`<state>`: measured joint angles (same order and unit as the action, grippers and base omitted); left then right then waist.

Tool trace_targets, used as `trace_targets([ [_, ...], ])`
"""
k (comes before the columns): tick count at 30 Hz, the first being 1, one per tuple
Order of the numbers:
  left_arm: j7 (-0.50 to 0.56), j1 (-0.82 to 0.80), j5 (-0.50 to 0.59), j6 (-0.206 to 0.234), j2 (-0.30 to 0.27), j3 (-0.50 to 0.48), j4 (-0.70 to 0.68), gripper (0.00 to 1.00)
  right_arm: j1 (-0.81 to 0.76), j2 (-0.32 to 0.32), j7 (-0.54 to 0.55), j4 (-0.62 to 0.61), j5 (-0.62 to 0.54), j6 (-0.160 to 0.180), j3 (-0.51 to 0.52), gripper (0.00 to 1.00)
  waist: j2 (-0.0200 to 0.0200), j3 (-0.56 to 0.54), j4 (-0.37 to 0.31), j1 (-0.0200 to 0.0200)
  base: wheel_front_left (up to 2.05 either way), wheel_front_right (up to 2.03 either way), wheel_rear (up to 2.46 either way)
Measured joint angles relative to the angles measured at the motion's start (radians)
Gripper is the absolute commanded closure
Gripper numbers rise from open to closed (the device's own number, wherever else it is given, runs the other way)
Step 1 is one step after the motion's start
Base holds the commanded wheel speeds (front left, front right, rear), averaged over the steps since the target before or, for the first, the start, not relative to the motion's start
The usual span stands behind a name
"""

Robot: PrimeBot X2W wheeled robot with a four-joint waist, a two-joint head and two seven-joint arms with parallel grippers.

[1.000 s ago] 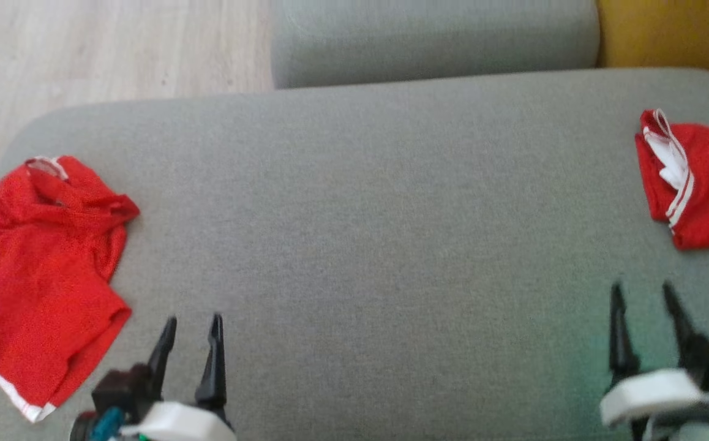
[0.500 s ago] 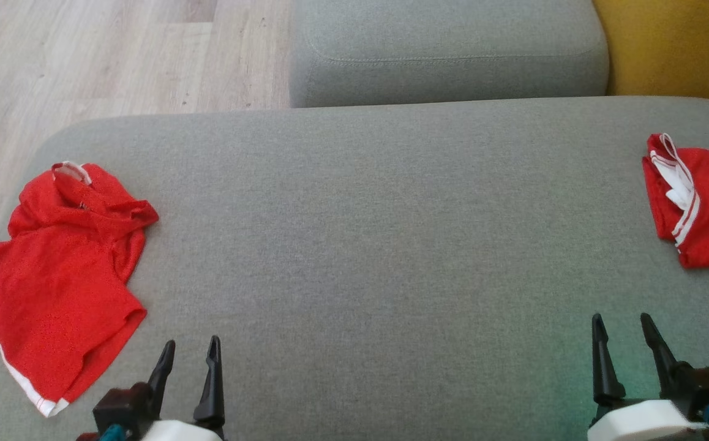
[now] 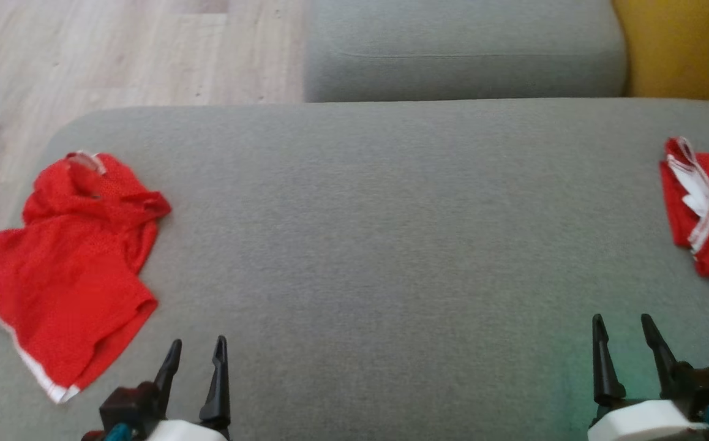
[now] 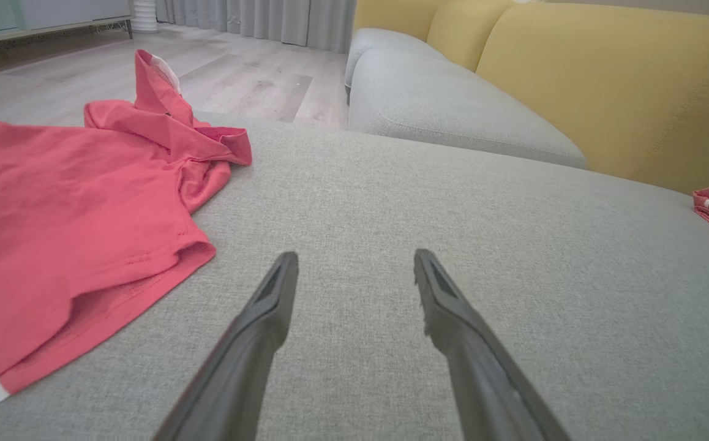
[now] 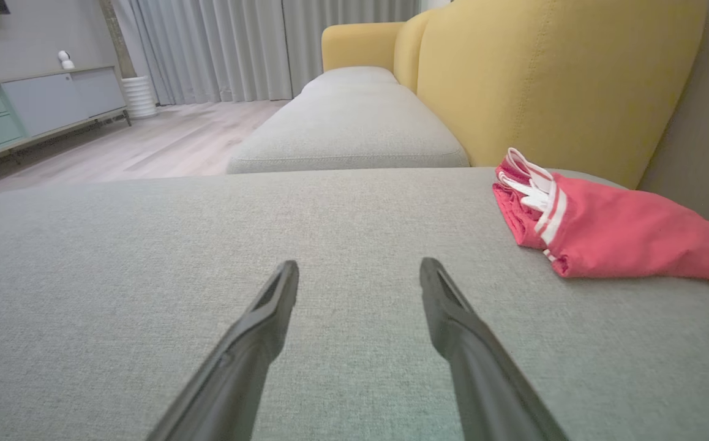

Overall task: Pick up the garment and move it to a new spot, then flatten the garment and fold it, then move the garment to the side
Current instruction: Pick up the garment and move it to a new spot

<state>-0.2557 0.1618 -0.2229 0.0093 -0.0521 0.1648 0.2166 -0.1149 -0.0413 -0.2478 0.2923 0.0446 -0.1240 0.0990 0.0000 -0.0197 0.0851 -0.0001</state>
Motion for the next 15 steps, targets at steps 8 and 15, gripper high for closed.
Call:
trace_targets([
  [8, 0.0, -0.001, -0.009, 0.005, -0.001, 0.015, -0.001, 0.0, 0.0, 0.0, 0.0, -0.004, 0.009, 0.0, -0.021, 0.0, 0.0, 0.001, 0.127, 0.0, 0.0, 0.0, 0.0],
  [15, 0.0, 0.034, -0.023, 0.02, -0.001, -0.019, -0.021, 0.0, 0.001, 0.0, 0.0, -0.004, 0.008, 0.0, -0.047, 0.0, 0.0, -0.003, 0.252, 0.0, 0.0, 0.0, 0.0],
])
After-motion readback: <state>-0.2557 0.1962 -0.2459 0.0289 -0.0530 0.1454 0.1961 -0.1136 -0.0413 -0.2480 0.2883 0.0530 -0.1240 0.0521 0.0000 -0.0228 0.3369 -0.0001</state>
